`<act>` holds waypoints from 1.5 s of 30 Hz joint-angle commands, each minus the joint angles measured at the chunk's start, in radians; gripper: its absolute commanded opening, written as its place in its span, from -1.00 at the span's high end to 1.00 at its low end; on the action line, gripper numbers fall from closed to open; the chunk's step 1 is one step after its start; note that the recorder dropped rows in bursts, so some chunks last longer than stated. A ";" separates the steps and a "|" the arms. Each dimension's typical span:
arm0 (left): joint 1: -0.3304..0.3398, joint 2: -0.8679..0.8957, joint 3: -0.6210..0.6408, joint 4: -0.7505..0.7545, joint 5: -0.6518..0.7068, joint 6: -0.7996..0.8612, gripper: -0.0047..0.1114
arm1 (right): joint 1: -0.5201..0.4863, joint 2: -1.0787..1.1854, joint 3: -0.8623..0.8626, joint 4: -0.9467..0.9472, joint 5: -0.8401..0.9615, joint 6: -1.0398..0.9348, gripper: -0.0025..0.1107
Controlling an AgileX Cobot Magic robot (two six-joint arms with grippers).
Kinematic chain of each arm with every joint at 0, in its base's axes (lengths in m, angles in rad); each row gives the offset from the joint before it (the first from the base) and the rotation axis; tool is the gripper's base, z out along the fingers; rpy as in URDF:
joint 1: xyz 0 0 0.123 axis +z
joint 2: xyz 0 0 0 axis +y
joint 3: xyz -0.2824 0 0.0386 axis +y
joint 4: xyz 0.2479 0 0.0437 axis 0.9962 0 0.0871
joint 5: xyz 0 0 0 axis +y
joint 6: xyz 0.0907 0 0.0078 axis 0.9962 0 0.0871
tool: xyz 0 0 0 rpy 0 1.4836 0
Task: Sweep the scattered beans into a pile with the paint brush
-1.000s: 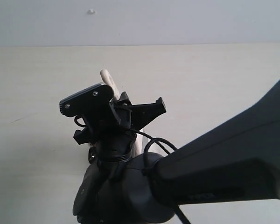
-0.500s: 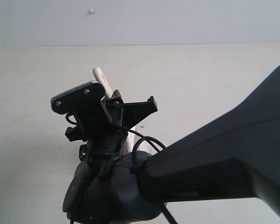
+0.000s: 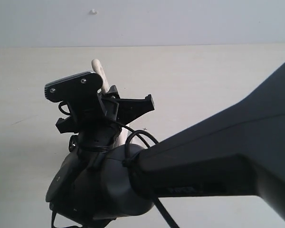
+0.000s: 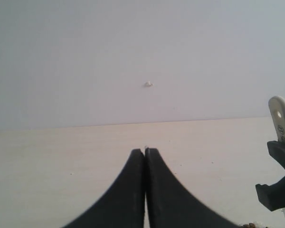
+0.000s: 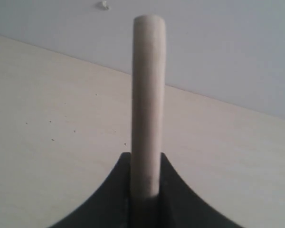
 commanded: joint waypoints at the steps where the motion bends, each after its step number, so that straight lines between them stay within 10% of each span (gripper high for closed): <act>1: -0.005 -0.003 0.003 -0.004 0.003 -0.001 0.92 | -0.004 -0.032 -0.006 -0.003 0.022 -0.024 0.96; 15: -0.005 -0.003 0.003 -0.004 0.003 -0.001 0.92 | -0.029 -0.344 -0.006 0.150 0.022 -0.630 0.96; 19: -0.005 -0.003 0.003 -0.004 0.003 -0.001 0.92 | -0.221 -0.522 -0.004 0.623 -0.277 -1.081 0.96; 21: -0.005 -0.003 0.003 -0.004 0.003 -0.001 0.92 | -0.425 -0.578 -0.004 1.148 -0.506 -1.544 0.96; 25: -0.005 -0.003 0.003 -0.004 0.003 -0.001 0.92 | -0.669 -0.565 0.006 1.733 -0.543 -1.912 0.96; 45: -0.005 -0.003 0.003 -0.004 0.003 -0.001 0.92 | -0.966 -0.223 0.093 2.808 -0.297 -2.925 0.96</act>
